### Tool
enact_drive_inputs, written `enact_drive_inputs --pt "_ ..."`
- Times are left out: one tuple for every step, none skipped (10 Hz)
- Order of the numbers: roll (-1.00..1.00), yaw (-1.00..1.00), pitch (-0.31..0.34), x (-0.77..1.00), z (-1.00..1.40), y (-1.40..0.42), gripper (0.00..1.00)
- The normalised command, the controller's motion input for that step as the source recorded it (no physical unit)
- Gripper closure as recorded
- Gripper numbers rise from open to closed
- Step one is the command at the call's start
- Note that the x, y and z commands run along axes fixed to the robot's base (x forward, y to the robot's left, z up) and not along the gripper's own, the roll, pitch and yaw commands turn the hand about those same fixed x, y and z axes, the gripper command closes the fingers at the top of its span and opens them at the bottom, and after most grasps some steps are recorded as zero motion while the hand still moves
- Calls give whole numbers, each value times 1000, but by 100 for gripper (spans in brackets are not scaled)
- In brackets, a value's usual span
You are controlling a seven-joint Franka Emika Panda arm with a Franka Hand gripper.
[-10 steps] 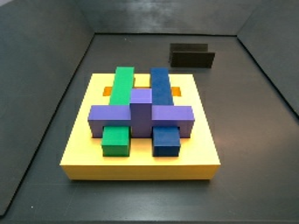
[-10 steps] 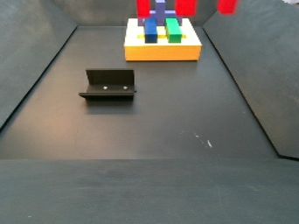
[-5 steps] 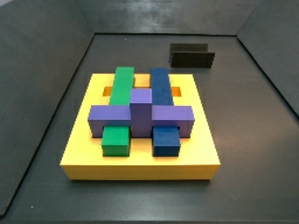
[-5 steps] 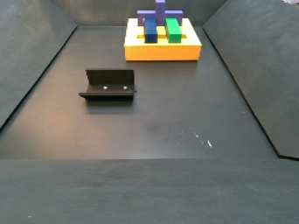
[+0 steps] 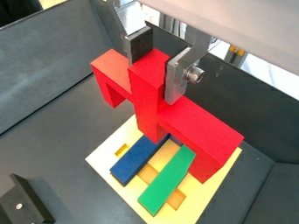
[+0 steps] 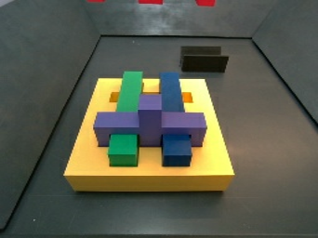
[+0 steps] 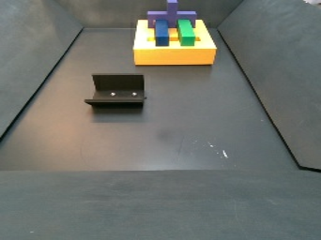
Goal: Pick up the red object. Move up. Move to above the board. Insert the red object.
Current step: Insert the red object.
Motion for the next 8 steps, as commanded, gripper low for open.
enact_drive_inputs --pt "0 0 0 0 -109 29 100" --pt "184 0 -213 -23 -606 86 100" --pt "343 31 -163 0 -506 197 100" --pt "407 54 -147 0 -397 197 100" --pt "324 100 -176 0 -500 120 100" --pt "181 0 -127 63 -774 0 100" --pt "0 0 -130 0 -989 60 100" --pt "-99 11 -104 0 -866 0 100"
